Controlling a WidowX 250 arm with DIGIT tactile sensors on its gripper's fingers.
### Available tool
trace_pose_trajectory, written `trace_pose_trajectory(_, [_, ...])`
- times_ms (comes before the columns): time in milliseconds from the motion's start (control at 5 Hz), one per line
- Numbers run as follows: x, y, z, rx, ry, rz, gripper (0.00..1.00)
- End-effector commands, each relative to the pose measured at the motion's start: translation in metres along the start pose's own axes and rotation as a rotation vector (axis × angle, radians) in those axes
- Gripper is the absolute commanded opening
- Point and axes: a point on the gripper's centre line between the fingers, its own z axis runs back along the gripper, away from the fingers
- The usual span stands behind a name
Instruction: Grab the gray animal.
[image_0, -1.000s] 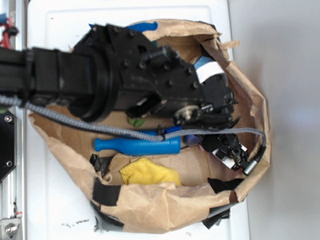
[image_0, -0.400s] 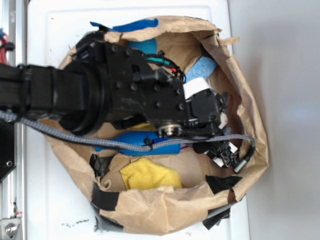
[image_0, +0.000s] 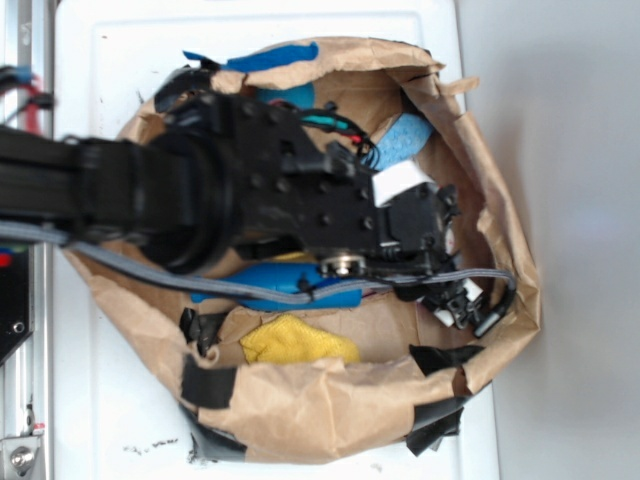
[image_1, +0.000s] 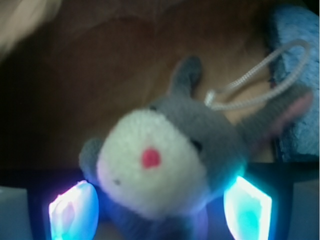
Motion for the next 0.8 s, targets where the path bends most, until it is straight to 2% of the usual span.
trace_pose_trajectory(0, [0.003, -0.022, -0.013, -0.079, -0.128, -0.034, 1.0])
trace_pose_trajectory(200, [0.007, -0.021, -0.023, -0.049, -0.129, -0.038, 1.0])
trace_pose_trajectory(400, [0.008, -0.019, -0.024, -0.045, -0.12, -0.02, 0.0])
trace_pose_trajectory(600, [0.007, -0.019, -0.021, -0.058, -0.116, -0.022, 0.0])
